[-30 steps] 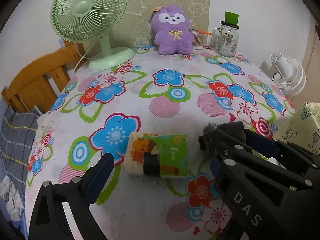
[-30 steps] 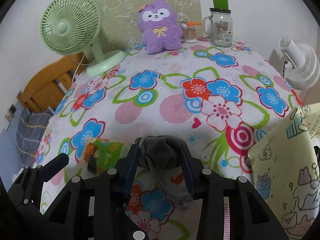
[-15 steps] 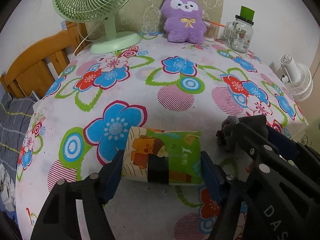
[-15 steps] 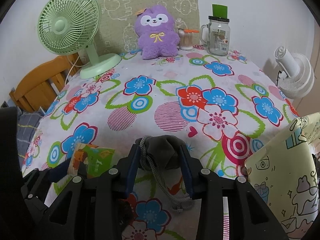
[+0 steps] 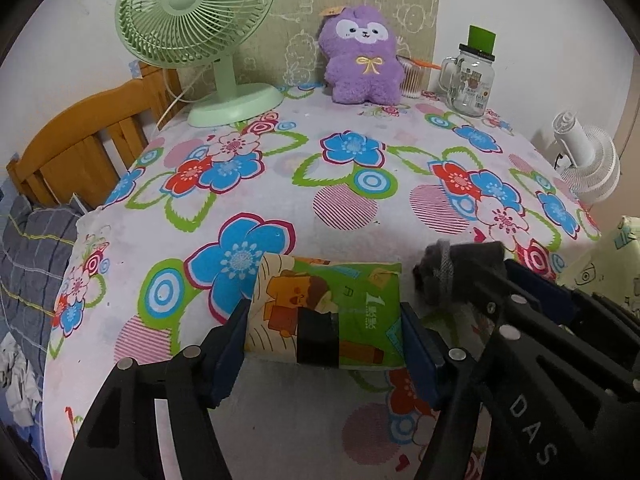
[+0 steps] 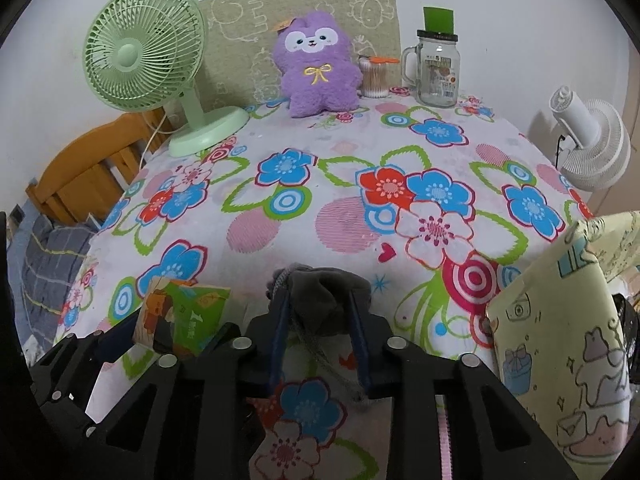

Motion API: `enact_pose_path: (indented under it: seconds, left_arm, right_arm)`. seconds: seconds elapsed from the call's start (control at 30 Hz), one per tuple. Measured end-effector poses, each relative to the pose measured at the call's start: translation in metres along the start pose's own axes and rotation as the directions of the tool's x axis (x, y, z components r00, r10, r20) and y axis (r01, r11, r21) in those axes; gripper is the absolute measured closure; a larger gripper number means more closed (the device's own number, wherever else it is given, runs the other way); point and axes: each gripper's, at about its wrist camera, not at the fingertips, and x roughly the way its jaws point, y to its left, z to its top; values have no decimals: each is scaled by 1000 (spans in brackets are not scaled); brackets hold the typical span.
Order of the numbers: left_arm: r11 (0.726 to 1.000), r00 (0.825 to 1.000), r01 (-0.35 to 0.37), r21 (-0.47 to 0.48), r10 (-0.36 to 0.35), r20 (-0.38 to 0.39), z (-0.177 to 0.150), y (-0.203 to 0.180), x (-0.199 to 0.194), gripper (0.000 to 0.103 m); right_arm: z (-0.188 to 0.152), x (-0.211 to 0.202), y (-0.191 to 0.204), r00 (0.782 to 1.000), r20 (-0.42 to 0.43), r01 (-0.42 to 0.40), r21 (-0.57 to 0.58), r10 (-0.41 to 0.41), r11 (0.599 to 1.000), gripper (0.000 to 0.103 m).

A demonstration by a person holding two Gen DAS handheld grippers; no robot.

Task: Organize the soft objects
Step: 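Lift the tissue pack and grey pouch and carry both over the fabric box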

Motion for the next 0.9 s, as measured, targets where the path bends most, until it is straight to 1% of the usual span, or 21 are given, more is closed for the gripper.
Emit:
enact_pose_path:
  seconds: [0.23, 0.57, 0.9]
  left_arm:
    - [1000, 1000, -7, -7, 7, 9, -11, 1, -13, 32]
    - [1000, 999, -14, -17, 15, 47, -20, 4, -39, 31]
    - [1000, 995, -11, -10, 12, 101, -28, -4, -71, 31]
  right_arm:
    - [-10, -12, 3, 1000, -3, -24, -11, 24, 1000, 76]
    - [-18, -38, 11, 999, 40, -30, -39, 32, 999, 77]
    - [-24, -72, 9, 995, 94, -17, -54, 22, 998, 77]
